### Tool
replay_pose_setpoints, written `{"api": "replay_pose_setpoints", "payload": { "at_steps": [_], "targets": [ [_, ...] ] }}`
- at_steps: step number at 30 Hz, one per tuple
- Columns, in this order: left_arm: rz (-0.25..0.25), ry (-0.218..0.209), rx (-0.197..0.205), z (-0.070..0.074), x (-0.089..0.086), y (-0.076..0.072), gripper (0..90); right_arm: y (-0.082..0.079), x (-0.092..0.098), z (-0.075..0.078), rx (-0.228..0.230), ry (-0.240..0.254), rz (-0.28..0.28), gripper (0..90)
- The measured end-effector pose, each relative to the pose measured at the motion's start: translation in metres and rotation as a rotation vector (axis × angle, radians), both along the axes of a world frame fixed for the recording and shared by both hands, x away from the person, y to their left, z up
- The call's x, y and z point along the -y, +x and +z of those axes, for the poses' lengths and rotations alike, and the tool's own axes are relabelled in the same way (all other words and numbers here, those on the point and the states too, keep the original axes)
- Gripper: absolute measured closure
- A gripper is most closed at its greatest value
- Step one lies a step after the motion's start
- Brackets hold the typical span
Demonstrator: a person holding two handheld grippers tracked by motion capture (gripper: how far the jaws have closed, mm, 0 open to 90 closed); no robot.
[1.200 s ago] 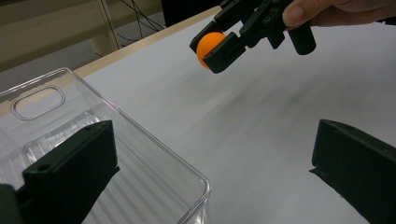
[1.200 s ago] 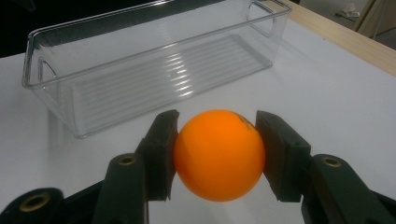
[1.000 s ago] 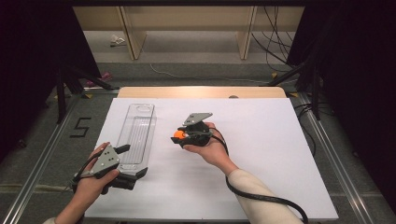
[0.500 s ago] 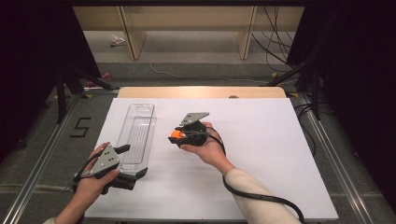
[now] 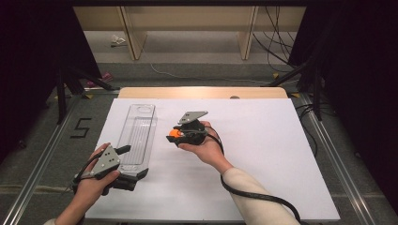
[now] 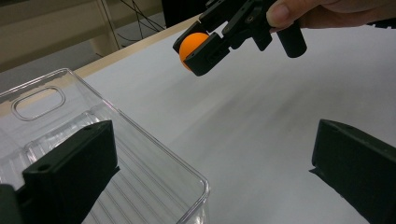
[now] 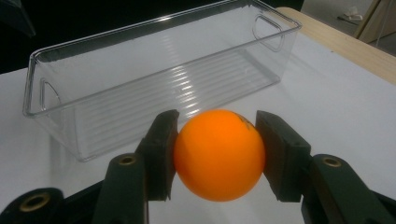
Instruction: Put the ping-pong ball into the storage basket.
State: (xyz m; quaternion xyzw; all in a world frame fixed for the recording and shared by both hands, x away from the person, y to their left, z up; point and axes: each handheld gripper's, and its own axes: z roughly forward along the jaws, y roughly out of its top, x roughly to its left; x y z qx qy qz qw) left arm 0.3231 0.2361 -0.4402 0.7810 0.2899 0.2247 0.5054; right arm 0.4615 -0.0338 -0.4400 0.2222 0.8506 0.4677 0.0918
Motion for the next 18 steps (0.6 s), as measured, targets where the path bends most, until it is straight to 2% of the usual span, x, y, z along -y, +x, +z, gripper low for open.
{"api": "replay_pose_setpoints", "payload": {
  "at_steps": [18],
  "targets": [
    [0.000,-0.001,-0.001,0.000,0.000,0.000,0.0,0.004,-0.011,0.003,-0.001,0.015,-0.005,51.4]
  ]
}}
